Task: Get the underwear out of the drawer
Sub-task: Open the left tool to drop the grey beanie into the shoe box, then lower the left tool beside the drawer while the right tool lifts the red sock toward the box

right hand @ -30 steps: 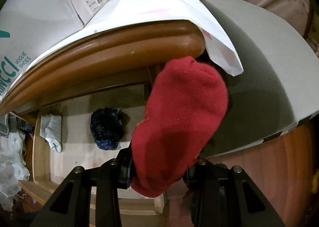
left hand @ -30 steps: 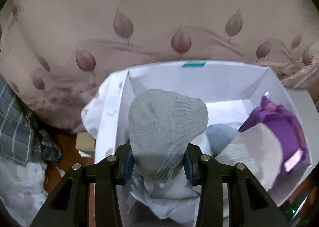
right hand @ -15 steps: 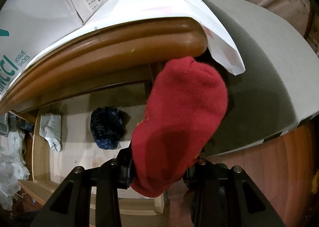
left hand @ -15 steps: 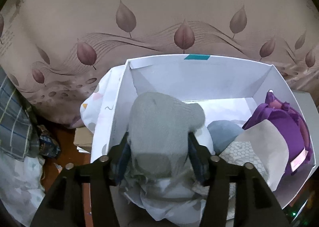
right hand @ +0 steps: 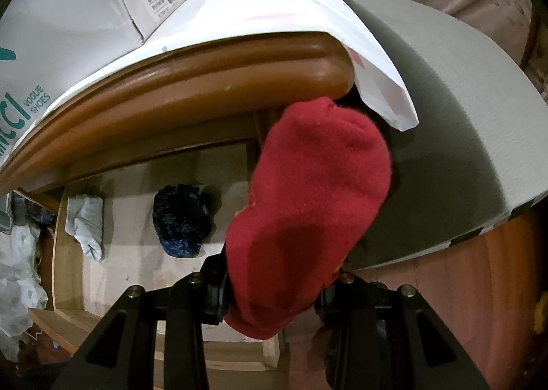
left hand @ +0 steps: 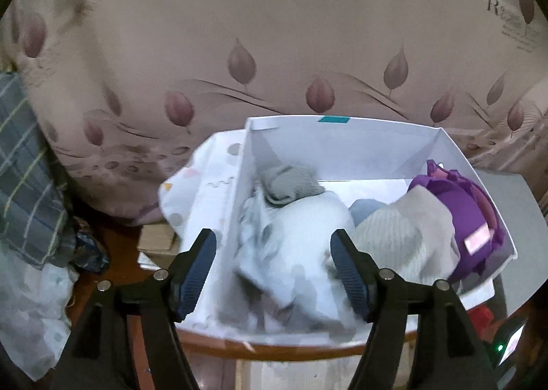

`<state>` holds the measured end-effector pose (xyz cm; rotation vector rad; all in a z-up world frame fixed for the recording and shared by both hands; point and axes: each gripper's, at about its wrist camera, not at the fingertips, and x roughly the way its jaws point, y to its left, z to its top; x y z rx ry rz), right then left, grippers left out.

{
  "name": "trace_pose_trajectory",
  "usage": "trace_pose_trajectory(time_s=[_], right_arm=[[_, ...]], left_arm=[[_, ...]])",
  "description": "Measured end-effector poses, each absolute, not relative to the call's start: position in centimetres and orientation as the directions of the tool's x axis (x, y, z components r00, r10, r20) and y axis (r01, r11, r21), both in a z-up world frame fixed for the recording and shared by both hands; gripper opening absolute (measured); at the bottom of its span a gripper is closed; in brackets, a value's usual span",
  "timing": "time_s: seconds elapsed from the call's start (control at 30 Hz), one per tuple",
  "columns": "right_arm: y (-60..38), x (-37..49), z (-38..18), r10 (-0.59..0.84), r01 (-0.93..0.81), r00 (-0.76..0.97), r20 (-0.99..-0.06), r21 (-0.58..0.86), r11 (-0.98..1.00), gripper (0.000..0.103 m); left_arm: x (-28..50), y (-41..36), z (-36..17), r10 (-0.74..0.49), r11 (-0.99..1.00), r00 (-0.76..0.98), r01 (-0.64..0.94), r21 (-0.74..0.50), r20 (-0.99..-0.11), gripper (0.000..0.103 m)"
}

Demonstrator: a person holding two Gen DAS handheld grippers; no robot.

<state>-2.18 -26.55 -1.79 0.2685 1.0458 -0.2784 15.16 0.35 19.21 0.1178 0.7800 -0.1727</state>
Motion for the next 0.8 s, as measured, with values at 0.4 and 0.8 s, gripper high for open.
trace_pose_trajectory(time_s=[0.4,0.8], right_arm=[[-25.7,-1.5,-2.5,-0.129,0.336,0.458,-0.88,0.036,0.941,0.037],[-25.0,-1.0,-3.2,-0.141,0.305,0.46,-0.877,0.006,0.952,0.037]], left_arm=[[8.3,7.4,15.6,0.027,0.999,0.763,0.005,0.048,-0.645,0.077],[7.0,12.3,7.8,0.15,0.974,0.686,-0.226,-0.013,-0.712,0.077]])
